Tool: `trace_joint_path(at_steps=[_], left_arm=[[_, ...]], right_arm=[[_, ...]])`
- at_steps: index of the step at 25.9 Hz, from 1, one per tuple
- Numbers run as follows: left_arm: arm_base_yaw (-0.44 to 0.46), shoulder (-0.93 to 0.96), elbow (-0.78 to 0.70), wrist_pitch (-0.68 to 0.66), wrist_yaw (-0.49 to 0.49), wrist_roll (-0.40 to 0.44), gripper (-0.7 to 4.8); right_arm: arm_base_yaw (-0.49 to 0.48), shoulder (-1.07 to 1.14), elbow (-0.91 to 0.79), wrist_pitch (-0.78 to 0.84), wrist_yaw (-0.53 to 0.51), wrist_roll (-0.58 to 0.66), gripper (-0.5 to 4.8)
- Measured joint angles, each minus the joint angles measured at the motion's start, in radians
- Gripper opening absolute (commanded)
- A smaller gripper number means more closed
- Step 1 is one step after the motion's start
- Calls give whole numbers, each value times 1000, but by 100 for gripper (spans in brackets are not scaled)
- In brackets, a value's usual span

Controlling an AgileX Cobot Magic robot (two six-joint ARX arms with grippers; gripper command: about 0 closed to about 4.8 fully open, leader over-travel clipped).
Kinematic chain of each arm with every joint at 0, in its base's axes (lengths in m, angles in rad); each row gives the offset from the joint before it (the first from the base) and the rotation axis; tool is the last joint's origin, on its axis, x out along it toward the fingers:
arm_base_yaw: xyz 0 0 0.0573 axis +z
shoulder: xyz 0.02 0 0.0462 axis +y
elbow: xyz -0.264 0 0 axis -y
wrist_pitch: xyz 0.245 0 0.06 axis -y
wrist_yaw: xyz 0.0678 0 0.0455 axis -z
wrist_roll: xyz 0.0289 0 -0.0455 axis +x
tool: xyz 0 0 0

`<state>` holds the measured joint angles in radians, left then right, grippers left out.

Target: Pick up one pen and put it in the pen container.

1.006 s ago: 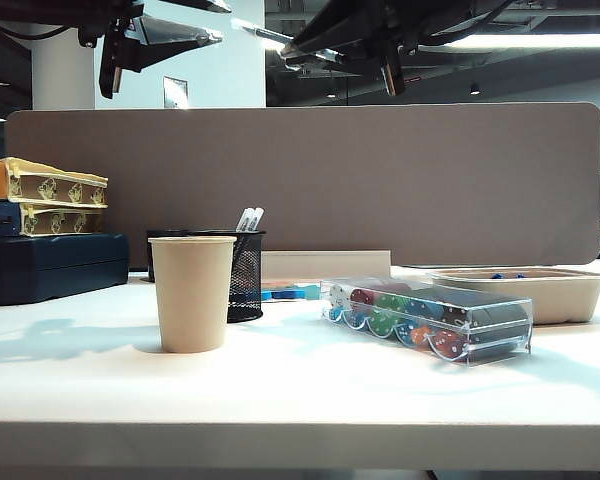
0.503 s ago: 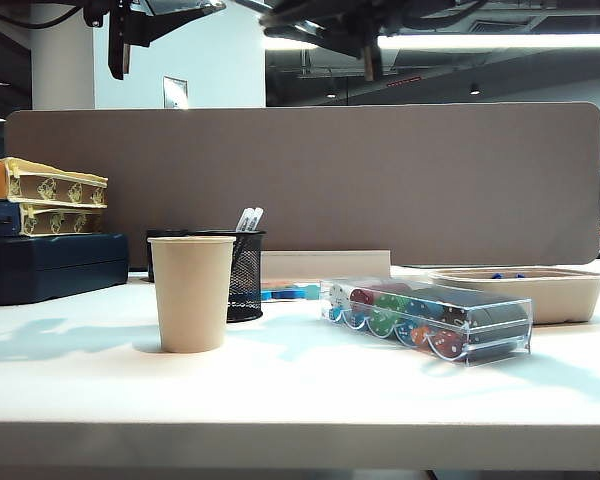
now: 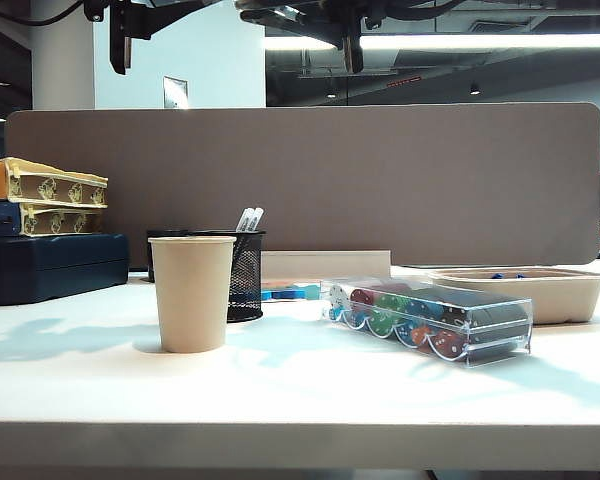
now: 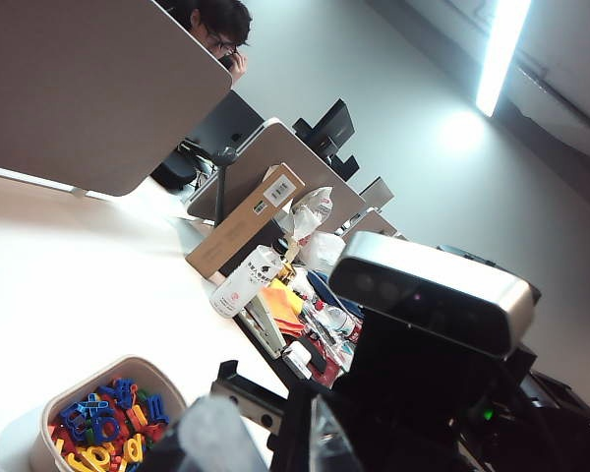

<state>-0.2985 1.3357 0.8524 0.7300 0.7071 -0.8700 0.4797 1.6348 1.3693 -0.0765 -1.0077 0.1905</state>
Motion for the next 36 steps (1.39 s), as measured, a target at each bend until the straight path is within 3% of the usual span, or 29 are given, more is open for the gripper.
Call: trace_joint_path(at_steps=[7,11,22,27,32,33,36], left_arm=[[0,0,0,0,4,-3,119],[0,0,0,0,7,-3,73],[0,0,0,0,8,-5,45],[0,0,0,1,9,-11,-6],[0,0,1,4,9,-14,-6],[0,0,1,4,9,-14,-6],[0,0,1,4,10,-14,-6]], right_arm=[[-1,0,0,12,0,17,20],[-1,0,0,12,0,19,20],[0,0,0,12,-1,22,20],[0,0,0,11,0,21,21],[0,0,0,11,-1,22,22],[0,0,0,11,-1,22,24],[0,0,0,11,0,22,100]])
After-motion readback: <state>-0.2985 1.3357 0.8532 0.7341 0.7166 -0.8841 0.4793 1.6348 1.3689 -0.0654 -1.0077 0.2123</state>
